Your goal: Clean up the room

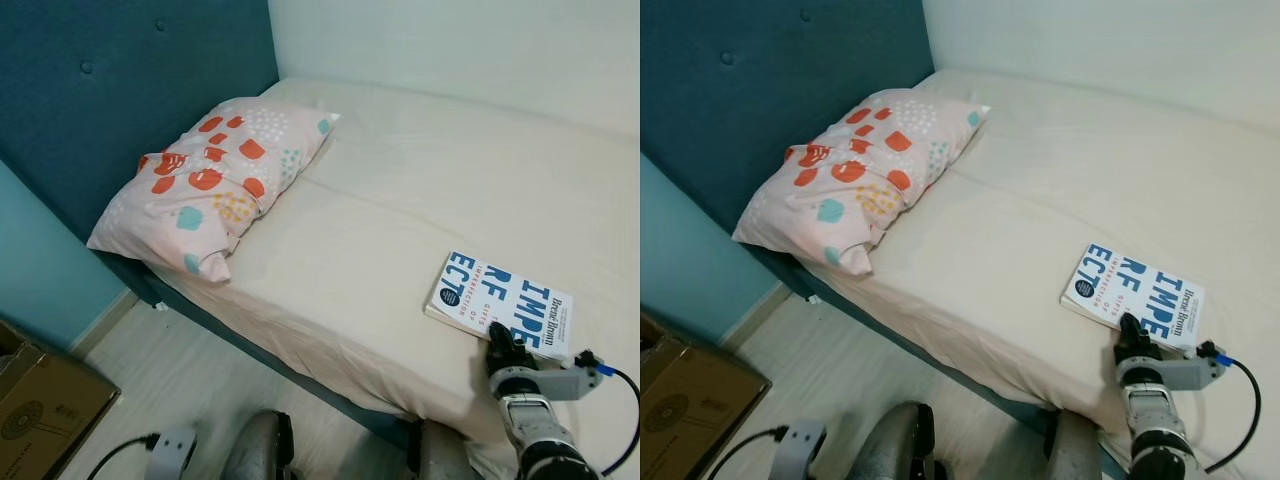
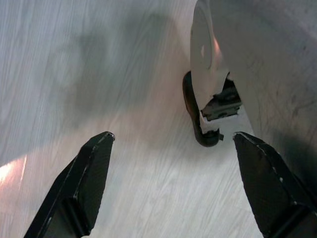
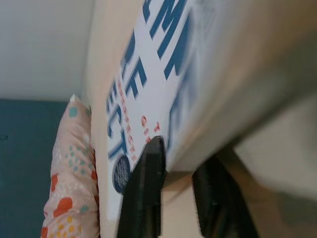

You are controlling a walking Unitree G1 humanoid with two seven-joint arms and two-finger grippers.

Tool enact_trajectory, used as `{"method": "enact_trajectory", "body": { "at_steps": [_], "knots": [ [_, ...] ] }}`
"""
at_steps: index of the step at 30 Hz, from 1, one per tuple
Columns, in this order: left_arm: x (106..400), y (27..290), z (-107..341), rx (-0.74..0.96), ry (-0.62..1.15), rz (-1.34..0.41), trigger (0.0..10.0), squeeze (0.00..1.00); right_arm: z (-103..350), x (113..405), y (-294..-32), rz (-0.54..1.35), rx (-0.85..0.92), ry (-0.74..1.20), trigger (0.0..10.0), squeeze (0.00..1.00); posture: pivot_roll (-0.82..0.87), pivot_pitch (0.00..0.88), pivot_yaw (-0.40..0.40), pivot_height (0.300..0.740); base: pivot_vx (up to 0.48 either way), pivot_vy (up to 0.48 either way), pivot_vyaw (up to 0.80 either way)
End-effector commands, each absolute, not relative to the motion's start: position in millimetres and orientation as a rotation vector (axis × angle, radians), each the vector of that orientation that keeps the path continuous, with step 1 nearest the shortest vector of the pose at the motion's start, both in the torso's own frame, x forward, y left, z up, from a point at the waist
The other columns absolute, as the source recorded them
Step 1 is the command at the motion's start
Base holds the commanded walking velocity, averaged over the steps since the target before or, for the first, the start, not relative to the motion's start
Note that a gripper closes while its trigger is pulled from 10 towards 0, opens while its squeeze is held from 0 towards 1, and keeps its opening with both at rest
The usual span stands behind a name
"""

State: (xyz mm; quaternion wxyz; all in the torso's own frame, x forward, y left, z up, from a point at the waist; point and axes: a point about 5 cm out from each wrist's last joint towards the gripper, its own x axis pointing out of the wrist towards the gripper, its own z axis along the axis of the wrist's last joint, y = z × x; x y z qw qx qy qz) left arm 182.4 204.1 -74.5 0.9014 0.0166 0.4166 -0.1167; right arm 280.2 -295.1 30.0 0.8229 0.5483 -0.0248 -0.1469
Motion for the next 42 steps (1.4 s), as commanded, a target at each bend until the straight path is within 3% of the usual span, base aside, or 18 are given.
{"method": "enact_trajectory", "body": {
  "at_steps": [1,6,13,15,16,18,19,23,34,42],
  "knots": [
    [171.0,201.2,-81.6,0.012,0.912,-0.231,10.0,0.00,30.8,274.4,-303.7,-0.312,1.168,-0.085,0.0,0.00,0.13,0.195,0.052,0.608,0.000,0.000,0.00],
    [177.9,193.4,-80.5,0.005,0.905,-0.222,10.0,0.00,57.4,287.5,-310.8,-0.160,1.136,-0.196,0.0,0.00,0.11,0.156,0.037,0.608,0.000,0.000,0.00],
    [185.3,193.1,-77.4,0.020,0.879,-0.195,10.0,0.00,74.7,304.1,-291.0,0.064,1.007,-0.180,0.0,0.00,0.08,0.124,0.032,0.608,0.000,0.000,0.00],
    [206.6,206.0,-64.8,0.038,0.812,-0.099,10.0,0.00,64.8,314.9,-239.1,0.278,0.824,0.015,0.0,0.00,0.05,0.088,0.019,0.608,0.000,0.000,0.00],
    [206.6,206.0,-64.8,0.038,0.812,-0.099,10.0,0.00,64.8,314.9,-239.1,0.278,0.824,0.015,0.0,0.00,0.05,0.088,0.019,0.608,0.000,0.000,0.00],
    [226.7,218.9,-50.5,0.055,0.745,-0.015,10.0,0.00,44.7,307.8,-199.3,0.412,0.787,0.142,0.0,0.00,0.05,0.075,0.017,0.608,0.000,0.000,-0.27],
    [226.7,218.9,-50.5,0.055,0.745,-0.015,10.0,0.00,44.7,307.8,-199.3,0.412,0.787,0.142,0.0,0.00,0.05,0.075,0.017,0.608,0.000,0.000,-0.54],
    [244.0,231.2,-37.0,0.084,0.710,0.070,10.0,0.00,15.2,289.6,-160.0,0.455,0.793,0.257,0.0,0.00,0.05,0.040,0.040,0.626,0.000,0.000,0.00],
    [232.8,208.4,-52.1,0.059,0.805,0.032,10.0,0.00,17.1,294.9,-152.9,0.458,0.771,0.295,0.0,0.00,0.03,0.000,0.030,0.653,0.000,0.000,0.00],
    [201.5,192.7,-74.0,0.098,0.928,-0.063,10.0,0.00,18.0,297.0,-146.1,0.477,0.730,0.317,0.0,0.00,0.03,0.000,0.018,0.675,0.000,0.000,0.00]
  ]
}}
